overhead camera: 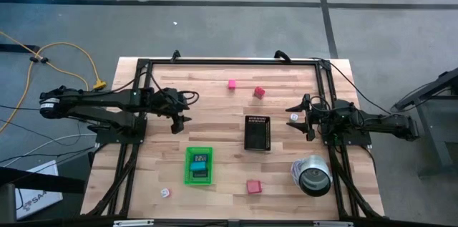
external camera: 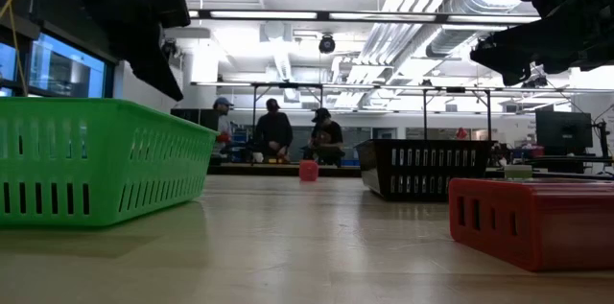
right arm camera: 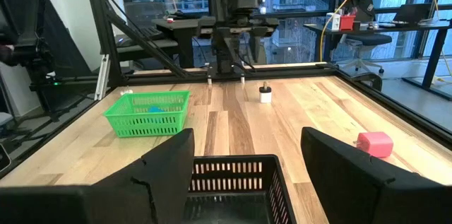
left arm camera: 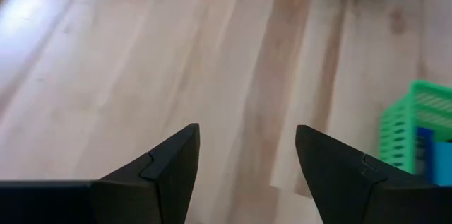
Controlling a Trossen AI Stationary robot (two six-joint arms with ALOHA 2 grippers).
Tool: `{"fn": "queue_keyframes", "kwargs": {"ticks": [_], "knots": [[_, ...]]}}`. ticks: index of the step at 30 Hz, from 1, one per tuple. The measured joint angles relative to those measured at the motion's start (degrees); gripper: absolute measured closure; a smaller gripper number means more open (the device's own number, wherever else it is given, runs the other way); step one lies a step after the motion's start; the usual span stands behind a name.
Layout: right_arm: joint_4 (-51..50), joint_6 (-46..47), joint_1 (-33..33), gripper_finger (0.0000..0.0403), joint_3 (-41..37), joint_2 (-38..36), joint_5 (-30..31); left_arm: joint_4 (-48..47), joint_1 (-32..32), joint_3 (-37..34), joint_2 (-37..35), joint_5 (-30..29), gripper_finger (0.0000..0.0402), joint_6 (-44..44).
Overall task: Pick & Place Office items
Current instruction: Put the white charger adapter into the black bin
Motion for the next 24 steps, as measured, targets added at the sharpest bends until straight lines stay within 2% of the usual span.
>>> {"fn": "queue_keyframes", "kwargs": {"ticks": [7, 13, 24], "knots": [[0.0, 0.0, 0.0, 0.0155, 0.01, 0.0, 0.0, 0.14, 2.95, 0.0, 0.35, -1.48, 0.0174, 7.29], [-0.02, 0.0, 0.0, 0.0155, -0.01, 0.0, 0.01, -3.58, 5.19, 0.0, 1.94, -1.32, 0.0174, 5.53], [-0.02, 0.0, 0.0, 0.0155, -0.01, -0.02, 0.01, -6.84, 10.22, 0.0, 2.69, -3.79, 0.0174, 11.97]]}}
